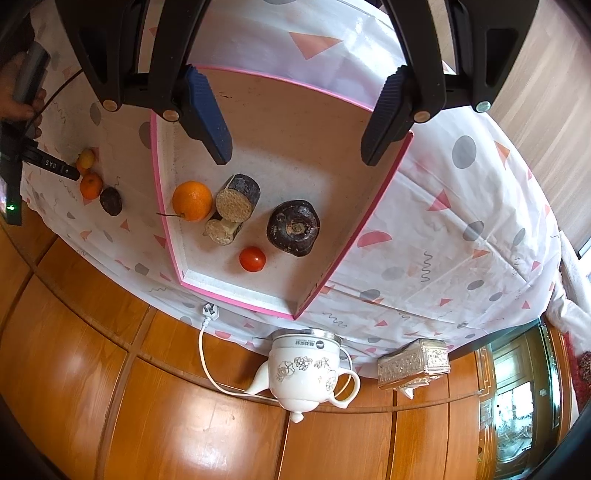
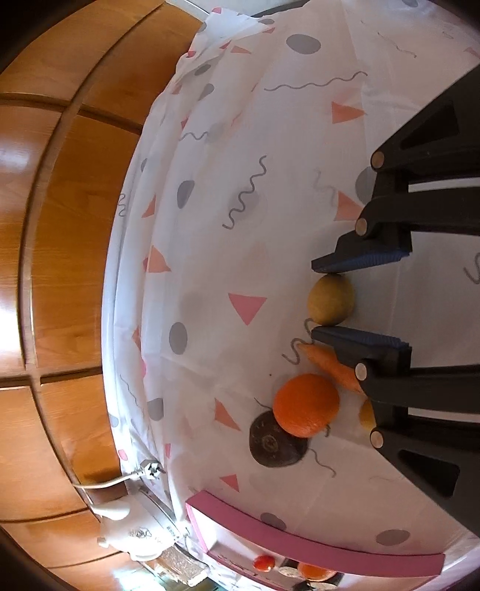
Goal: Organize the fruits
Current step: 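Reach the right gripper to the yellow round fruit and grasp it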
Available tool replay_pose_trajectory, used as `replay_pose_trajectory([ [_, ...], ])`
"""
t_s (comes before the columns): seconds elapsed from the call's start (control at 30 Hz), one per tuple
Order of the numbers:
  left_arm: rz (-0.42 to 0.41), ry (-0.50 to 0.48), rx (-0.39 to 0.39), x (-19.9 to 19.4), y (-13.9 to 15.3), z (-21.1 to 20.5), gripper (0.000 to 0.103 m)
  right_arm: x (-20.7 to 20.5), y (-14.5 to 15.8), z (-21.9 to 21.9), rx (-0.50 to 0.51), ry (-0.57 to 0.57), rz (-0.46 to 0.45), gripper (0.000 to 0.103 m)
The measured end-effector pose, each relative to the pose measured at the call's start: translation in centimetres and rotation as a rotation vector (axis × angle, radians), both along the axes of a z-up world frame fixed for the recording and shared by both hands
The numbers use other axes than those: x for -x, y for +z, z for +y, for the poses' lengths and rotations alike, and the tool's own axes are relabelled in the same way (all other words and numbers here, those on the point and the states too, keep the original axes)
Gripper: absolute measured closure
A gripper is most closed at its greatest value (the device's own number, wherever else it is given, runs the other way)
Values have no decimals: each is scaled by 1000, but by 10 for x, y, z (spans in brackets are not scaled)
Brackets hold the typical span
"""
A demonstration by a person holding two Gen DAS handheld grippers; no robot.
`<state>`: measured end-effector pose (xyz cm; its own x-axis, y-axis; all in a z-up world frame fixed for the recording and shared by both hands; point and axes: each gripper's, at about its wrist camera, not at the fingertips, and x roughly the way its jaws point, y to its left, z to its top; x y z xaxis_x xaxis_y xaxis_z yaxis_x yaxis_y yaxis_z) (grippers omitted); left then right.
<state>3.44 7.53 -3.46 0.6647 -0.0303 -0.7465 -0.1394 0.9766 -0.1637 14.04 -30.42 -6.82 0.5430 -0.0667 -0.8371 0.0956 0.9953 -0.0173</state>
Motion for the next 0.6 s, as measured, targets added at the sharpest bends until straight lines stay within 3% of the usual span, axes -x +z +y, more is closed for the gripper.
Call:
replay_pose_trajectory([
  [0.6, -22, -8, 24, 9, 6, 0, 30, 67, 9, -1, -18, -5, -16, 74],
])
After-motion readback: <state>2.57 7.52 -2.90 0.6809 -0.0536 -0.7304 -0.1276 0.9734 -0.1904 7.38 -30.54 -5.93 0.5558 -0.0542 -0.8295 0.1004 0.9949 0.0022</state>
